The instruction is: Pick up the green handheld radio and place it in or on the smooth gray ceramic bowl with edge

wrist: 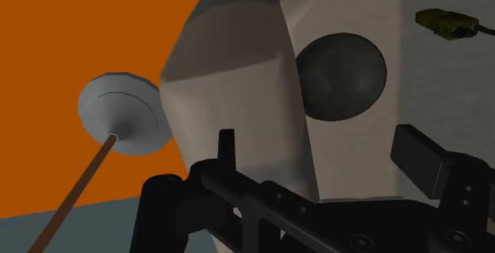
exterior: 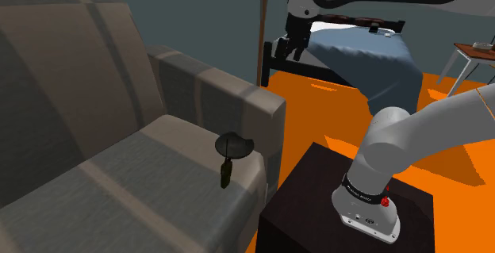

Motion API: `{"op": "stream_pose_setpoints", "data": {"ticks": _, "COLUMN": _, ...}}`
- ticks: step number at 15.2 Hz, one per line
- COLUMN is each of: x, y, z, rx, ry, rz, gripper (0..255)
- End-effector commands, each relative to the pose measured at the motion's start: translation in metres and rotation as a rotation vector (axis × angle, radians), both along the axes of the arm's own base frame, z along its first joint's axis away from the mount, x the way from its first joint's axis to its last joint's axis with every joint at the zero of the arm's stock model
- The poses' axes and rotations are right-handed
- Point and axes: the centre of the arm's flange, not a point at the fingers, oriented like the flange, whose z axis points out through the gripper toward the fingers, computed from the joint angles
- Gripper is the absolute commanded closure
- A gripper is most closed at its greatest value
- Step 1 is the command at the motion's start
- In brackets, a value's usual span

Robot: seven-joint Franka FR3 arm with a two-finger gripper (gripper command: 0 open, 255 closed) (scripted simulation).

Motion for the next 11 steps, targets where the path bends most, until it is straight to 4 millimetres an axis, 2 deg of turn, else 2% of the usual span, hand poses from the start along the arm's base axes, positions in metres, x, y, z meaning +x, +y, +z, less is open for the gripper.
{"op": "stream_pose_setpoints", "data": {"ticks": 1, "x": 0.0, "y": 0.0, "z": 0.0, "rx": 0.0, "ry": 0.0, "rz": 0.0, "gripper": 0}}
{"op": "stream_pose_setpoints", "data": {"ticks": 11, "x": 0.067, "y": 0.077, "z": -0.091, "rx": 0.038, "ry": 0.164, "rz": 0.042, "gripper": 0}}
